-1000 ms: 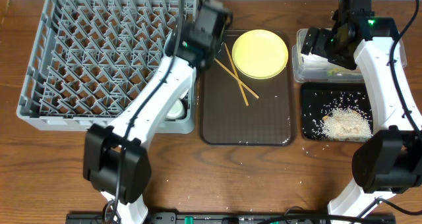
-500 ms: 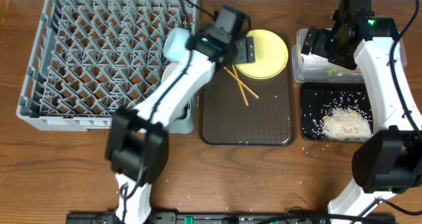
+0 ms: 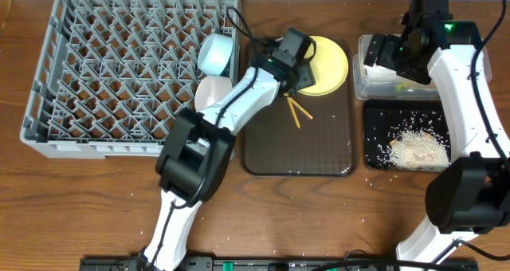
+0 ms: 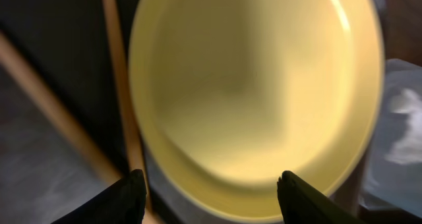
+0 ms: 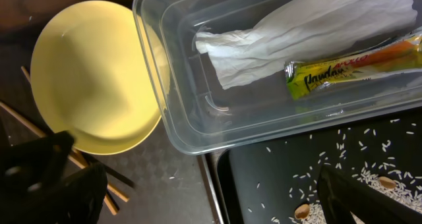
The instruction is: Sort waste into correct bins and load items into the dishwasher
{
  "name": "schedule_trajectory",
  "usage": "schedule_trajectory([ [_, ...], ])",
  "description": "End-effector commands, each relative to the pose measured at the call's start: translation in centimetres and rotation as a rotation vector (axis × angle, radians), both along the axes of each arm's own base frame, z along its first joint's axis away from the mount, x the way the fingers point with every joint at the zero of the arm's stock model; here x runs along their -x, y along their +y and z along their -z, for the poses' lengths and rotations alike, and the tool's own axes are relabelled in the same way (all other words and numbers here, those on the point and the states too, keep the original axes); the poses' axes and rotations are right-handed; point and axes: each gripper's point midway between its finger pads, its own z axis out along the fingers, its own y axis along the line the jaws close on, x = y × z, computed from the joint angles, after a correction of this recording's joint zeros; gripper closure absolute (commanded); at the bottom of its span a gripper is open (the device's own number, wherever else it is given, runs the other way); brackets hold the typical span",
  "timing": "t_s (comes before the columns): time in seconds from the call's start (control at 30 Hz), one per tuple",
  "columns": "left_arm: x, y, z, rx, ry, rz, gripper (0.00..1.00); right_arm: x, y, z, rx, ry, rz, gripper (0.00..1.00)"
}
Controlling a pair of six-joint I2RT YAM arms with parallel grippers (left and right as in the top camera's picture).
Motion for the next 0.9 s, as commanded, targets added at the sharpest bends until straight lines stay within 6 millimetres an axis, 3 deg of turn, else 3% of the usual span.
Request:
schedule_trajectory([
  [0.0, 0.1, -0.6, 3.1, -0.025, 0.019, -0.028, 0.35, 0.0, -0.2, -1.0, 0.004, -0.024, 0.006, 0.01],
  [0.13, 0.1, -0.4, 4.5, -0.079, 0.004, -0.043, 0.35, 0.0, -0.2, -1.0, 0.004, -0.024, 0.006, 0.01],
  [0.4, -0.1, 0.4, 5.0, -0.191, -0.061, -0.087, 0.45, 0.0, -0.2, -1.0, 0.004, -0.024, 0.006, 0.01],
  [0.57, -0.1, 1.2, 5.9, -0.284, -0.109, -0.121, 0.46, 0.0, -0.2, -1.0, 0.004, -0.024, 0.006, 0.01],
  [0.87, 0.4, 1.9, 10.8, -0.358, -0.081, -0.121, 0.46, 0.0, -0.2, -1.0, 0.004, -0.024, 0.006, 0.01],
])
